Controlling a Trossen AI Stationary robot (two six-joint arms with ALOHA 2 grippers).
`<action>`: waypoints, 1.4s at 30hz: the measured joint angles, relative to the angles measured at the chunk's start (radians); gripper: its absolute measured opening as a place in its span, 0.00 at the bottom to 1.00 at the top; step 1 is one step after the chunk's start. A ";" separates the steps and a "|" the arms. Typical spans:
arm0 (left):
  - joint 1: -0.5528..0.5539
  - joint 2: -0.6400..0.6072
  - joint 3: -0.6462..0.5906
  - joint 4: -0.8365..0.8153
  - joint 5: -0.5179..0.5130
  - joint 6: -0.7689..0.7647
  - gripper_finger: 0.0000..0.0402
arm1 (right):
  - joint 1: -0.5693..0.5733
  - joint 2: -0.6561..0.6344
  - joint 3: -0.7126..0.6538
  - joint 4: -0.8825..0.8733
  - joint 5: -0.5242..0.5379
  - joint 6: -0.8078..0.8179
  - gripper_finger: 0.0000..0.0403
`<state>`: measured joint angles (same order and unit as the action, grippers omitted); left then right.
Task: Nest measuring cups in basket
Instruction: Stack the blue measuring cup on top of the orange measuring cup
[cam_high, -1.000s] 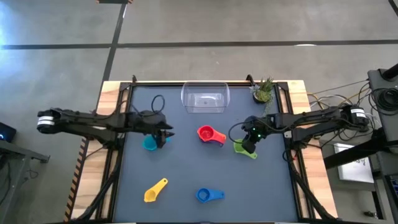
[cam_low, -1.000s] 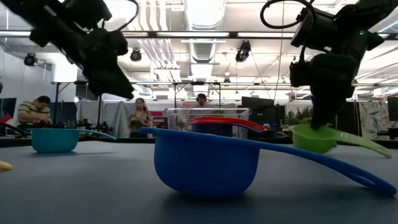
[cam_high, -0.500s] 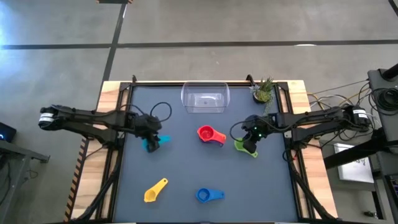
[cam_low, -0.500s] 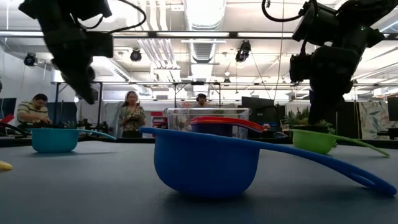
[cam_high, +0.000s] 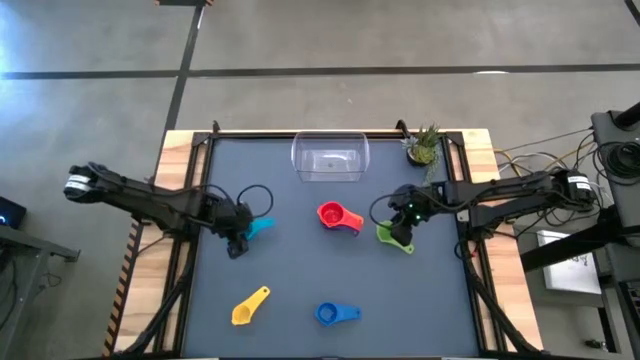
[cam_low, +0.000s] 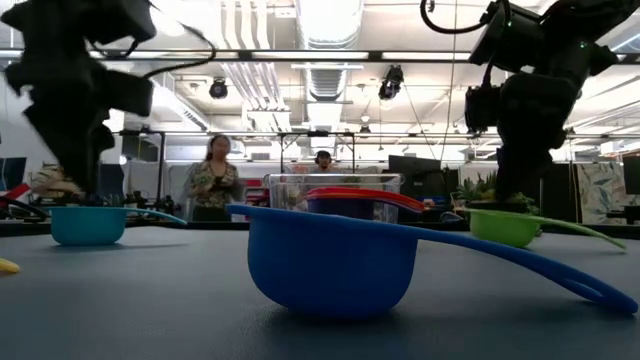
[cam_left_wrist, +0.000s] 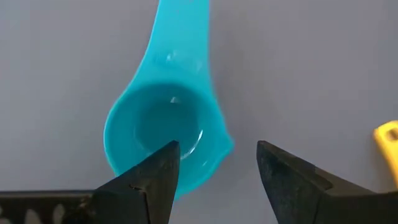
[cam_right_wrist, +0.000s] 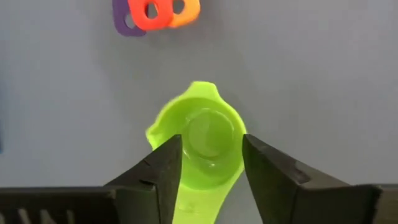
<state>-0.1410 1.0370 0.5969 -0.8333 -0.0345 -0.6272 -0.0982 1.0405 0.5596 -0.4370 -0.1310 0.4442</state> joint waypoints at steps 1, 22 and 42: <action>-0.005 0.000 -0.011 -0.001 0.000 -0.004 0.49 | 0.000 0.000 0.007 0.000 0.000 -0.001 0.41; -0.011 0.190 -0.077 0.128 -0.061 0.081 0.20 | 0.000 -0.002 0.186 0.005 0.030 -0.160 0.45; -0.013 0.526 0.566 0.129 -0.192 0.794 0.00 | 0.021 -0.026 0.186 0.024 0.022 -0.209 0.45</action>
<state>-0.1543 1.5630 1.1632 -0.7040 -0.2266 0.1669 -0.0770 1.0148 0.7452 -0.4125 -0.1089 0.2348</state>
